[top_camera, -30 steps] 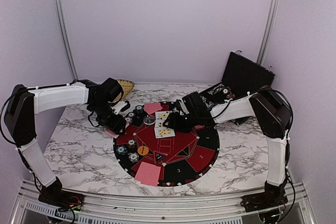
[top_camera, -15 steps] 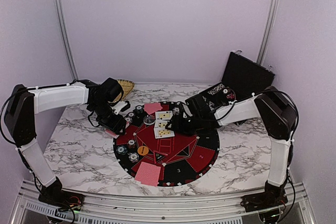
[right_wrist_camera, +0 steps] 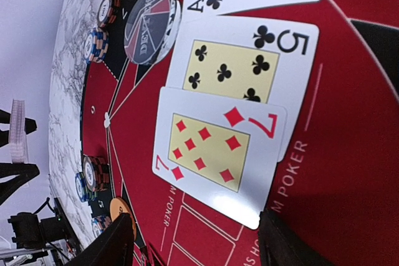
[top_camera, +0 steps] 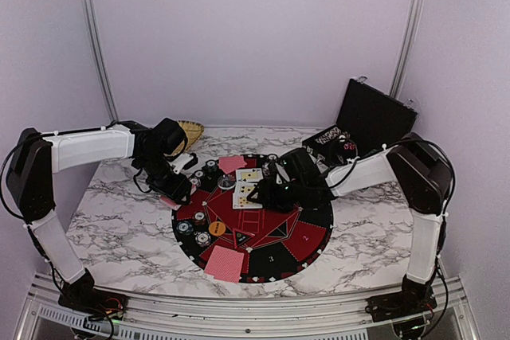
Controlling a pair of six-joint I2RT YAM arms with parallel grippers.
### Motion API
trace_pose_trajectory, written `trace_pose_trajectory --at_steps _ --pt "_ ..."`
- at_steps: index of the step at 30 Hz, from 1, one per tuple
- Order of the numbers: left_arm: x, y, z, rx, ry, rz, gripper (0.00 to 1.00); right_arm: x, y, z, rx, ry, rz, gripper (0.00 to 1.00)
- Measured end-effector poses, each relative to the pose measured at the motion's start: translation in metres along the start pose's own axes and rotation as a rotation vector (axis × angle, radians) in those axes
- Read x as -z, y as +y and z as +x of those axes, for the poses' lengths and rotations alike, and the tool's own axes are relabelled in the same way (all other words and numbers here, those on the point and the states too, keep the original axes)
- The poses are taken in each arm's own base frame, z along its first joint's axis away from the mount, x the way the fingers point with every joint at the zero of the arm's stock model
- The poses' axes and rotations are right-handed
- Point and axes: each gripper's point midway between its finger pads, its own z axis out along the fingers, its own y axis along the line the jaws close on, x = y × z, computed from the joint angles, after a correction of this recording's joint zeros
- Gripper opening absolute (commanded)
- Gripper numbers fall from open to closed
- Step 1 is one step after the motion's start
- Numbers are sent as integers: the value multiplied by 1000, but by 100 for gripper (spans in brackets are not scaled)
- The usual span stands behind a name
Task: Distribute texas hold em gaming equipment
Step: Adjust the poker card in the community card area.
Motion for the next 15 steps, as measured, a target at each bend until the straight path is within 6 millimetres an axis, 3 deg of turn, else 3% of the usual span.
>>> trace_pose_trajectory --at_steps 15 --pt "0 -1 0 0 0 5 24 -3 4 1 -22 12 -31 66"
